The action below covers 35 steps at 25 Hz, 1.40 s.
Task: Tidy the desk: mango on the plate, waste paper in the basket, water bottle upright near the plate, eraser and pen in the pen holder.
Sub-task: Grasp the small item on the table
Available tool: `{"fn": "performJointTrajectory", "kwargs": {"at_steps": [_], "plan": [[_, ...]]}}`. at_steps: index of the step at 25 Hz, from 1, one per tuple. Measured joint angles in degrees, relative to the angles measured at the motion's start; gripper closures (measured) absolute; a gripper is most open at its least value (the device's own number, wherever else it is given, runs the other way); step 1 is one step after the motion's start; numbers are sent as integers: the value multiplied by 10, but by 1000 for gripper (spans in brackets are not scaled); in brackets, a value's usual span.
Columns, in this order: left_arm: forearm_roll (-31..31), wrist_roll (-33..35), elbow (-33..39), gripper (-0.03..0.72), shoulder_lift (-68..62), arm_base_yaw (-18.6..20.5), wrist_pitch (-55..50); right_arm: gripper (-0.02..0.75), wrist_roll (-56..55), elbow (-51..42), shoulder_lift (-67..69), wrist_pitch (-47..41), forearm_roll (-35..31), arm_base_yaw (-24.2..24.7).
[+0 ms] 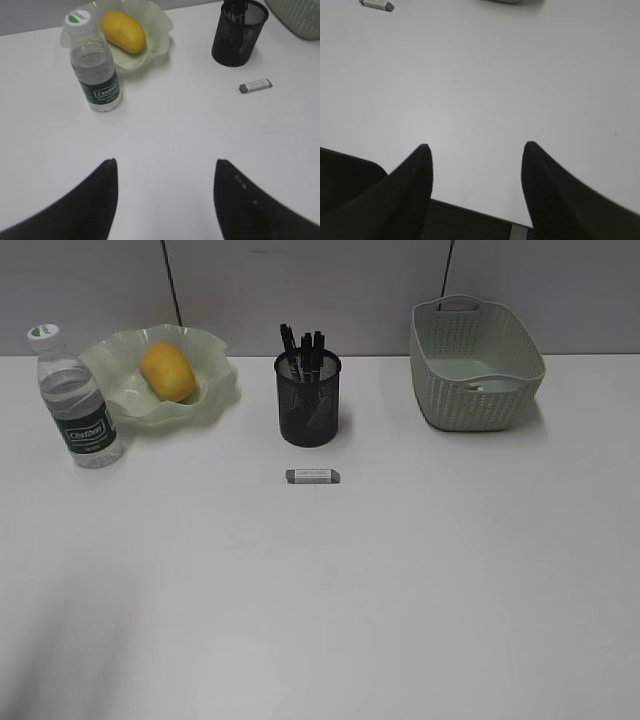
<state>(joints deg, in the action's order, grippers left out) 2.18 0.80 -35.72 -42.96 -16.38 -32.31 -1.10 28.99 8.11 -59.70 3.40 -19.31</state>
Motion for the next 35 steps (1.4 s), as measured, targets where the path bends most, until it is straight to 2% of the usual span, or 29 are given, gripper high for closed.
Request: {"fn": "performJointTrajectory", "kwargs": {"at_steps": [5,12,19,26,30,35], "plan": [[18,36,-71,223,-172,-25,16,282,-1,0,0,0,1,0],[18,76,-211,223,-376,-89,17,282,-1,0,0,0,0,0],[17,127,-384,223,-553,-127,-31,282,-1,0,0,0,0,0],[31,222,-529,223,-704,-155,-101,282,-1,0,0,0,0,0],[59,286,-576,223,-768,-166,-117,282,-2,0,0,0,0,0],[70,339,-603,223,-814,-174,-109,282,-2,0,0,0,0,0]]}}
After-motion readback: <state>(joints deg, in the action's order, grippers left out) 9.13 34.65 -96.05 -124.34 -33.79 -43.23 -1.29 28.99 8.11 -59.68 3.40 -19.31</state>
